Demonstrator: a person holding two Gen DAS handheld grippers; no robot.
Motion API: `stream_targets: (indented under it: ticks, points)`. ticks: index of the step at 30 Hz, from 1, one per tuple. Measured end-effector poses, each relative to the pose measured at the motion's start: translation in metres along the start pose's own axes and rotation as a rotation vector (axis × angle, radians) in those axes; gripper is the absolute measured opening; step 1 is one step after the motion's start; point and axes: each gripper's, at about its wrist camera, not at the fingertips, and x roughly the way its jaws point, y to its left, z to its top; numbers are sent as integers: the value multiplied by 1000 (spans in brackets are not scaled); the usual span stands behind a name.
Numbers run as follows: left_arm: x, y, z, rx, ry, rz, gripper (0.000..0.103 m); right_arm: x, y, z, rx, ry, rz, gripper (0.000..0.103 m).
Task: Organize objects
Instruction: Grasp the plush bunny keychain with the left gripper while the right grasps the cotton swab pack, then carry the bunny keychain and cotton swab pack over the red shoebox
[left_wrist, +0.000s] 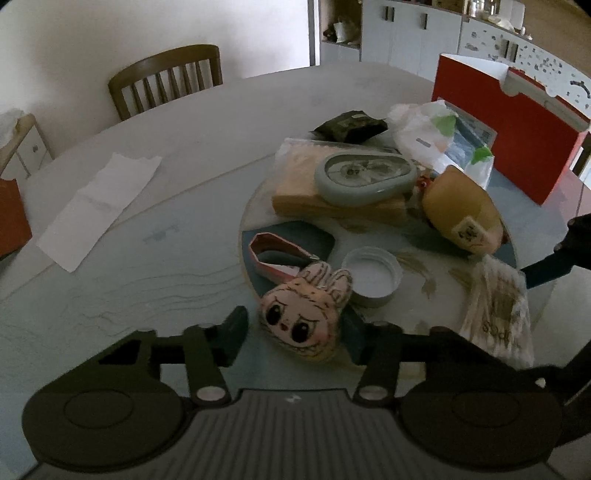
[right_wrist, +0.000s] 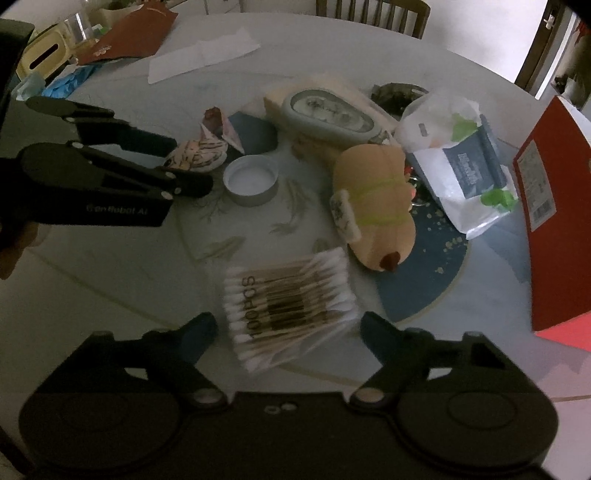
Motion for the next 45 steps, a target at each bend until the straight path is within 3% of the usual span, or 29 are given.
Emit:
stream_targets:
  ticks: [13,28,36,41,42,45]
  points:
    - [-14,-6,-8,-25,2,29,41,-18,-6,-10,12,-19,37,33]
    - [-52,-24,-14,-118,-16,-29,41,-45,-22,-27,34,-87,79,22]
    - [-67,-48,-4,-90,-45,-73,41,-70,-39,-35,75,-159,56,20]
    - [-74,-63,9,-67,-70,-110,41,-85,-53,-38,92,-204,21,10]
    - [-74,-67,11,-59,-76,-115,41,-85,-55,-38,92,-208,17,2]
    - [-76,-75,17,-44,-87,-124,41,-85,-63,-42,108,-207,5,2]
